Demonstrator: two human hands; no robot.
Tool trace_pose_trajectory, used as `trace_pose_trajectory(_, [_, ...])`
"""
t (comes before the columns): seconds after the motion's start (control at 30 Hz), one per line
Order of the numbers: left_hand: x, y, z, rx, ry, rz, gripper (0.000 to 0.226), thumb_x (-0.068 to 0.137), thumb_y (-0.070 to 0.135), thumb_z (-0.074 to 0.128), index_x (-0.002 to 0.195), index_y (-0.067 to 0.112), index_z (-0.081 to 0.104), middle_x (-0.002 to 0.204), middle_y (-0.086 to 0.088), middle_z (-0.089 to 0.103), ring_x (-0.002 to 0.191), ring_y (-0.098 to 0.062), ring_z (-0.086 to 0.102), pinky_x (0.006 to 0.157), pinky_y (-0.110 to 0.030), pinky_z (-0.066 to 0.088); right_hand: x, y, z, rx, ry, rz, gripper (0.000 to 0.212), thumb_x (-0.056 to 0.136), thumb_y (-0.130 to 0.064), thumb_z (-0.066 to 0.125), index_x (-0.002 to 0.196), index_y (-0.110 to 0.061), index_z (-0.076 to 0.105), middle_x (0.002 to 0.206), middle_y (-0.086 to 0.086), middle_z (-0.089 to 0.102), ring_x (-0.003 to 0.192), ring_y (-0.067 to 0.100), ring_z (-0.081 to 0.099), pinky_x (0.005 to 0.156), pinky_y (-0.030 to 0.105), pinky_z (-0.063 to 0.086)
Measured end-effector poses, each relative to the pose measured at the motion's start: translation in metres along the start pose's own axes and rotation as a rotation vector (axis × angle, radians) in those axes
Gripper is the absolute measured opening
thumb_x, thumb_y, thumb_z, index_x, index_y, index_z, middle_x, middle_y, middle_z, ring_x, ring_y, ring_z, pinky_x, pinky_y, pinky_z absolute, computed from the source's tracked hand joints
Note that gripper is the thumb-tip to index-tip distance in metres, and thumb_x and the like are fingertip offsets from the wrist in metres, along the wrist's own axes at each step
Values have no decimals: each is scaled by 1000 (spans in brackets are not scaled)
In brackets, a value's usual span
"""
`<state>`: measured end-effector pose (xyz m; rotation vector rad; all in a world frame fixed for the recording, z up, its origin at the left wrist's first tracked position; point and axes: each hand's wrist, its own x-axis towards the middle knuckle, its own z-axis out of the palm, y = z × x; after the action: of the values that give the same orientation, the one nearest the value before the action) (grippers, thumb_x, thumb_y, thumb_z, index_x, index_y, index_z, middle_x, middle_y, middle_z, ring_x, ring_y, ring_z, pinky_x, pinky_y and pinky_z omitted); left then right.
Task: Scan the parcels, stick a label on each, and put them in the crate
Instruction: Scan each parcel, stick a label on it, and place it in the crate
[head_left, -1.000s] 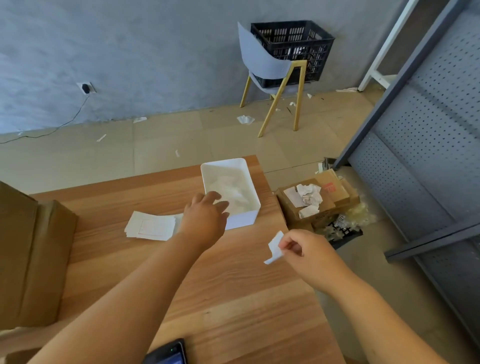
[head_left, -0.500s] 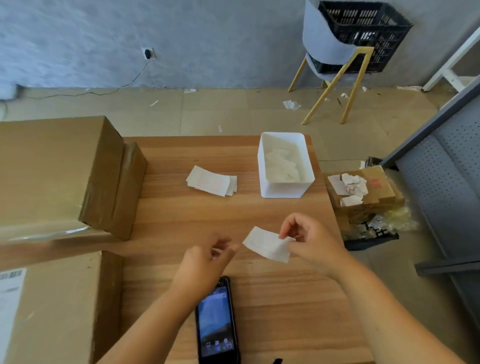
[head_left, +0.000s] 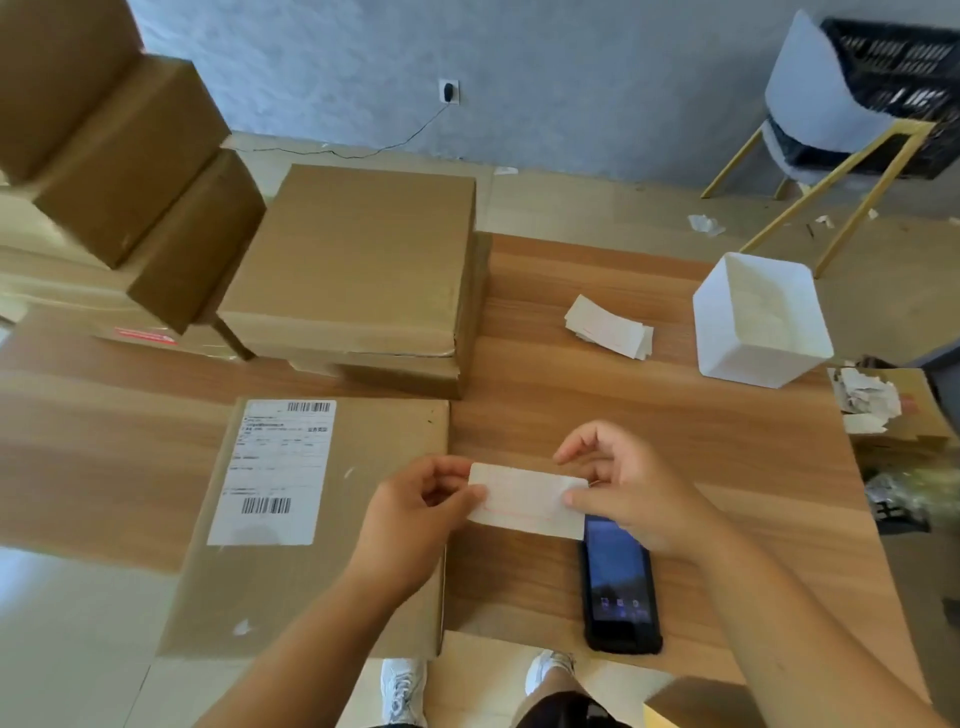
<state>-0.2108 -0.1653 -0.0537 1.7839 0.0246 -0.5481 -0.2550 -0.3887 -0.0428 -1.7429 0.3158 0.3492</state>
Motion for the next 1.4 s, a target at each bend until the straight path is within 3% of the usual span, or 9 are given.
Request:
trace_pose_trajectory(0.07, [-9,-11,-25,-12,37,4,16,77,14,74,85,26,68,74,10,72,66,0,66,59,-13,50,4,-1,26,-57,45,37,32,72,-13,78,92,-32,62,95,-2,67,84,23,66,67,41,52])
trace_pose_trajectory(0.17, [-20,-26,-60,-37,76,-5,13,75,14,77,80,24,69,71,7,72,62,0,65,58,-11,48,8,-4,65,-155,99,90,23,74,-21,80,89,-32,66,95,-8,69,88,7,65,67,23,48])
trace_pose_trajectory(0.3, [-27,-44,-94,-14,125,-24,14,74,18,76,71,30,70,67,7,70,60,-2,62,63,-21,53,13,-3,110,-136,163,119,13,76,-18,79,71,-25,69,86,-6,70,74,8,66,65,24,53])
trace_pose_trajectory(0.53, [-6,-56,-117,4,155,-104,9,78,25,73,72,21,67,70,5,67,67,-15,59,75,-39,52,30,-4,150,-90,235,81,10,89,-15,64,82,-23,63,81,-2,62,66,12,61,55,25,55])
trace_pose_trajectory(0.63, [13,-53,-117,87,169,-111,10,80,28,71,75,21,66,75,2,67,73,-19,61,73,-37,51,42,-7,154,-126,308,72,8,89,-18,64,90,-26,61,87,-3,62,67,11,61,62,30,57])
trace_pose_trajectory(0.77, [39,-46,-116,171,196,-70,11,81,25,69,74,24,61,72,5,64,67,-14,59,58,-24,42,62,-8,152,-101,408,109,31,84,-24,71,108,-29,52,89,-6,65,76,12,63,68,30,52])
trace_pose_trajectory(1.0, [74,-38,-108,336,237,9,15,85,26,66,93,26,53,73,14,58,68,-1,54,52,-21,36,97,-7,151,-92,565,56,33,83,-19,72,102,-29,47,83,-12,60,73,1,56,58,17,37])
trace_pose_trajectory(1.17, [85,-43,-104,489,236,86,14,87,26,63,94,21,53,79,12,55,74,-11,53,63,-27,41,105,-3,153,-164,596,-19,29,85,-17,70,101,-26,47,84,-9,57,76,5,56,62,16,40])
trace_pose_trajectory(1.4, [86,-45,-100,604,249,173,12,89,23,58,94,15,50,90,2,53,76,-20,52,61,-29,40,109,1,158,-504,595,-173,10,90,-15,62,90,-16,52,92,-1,54,77,13,49,59,16,35])
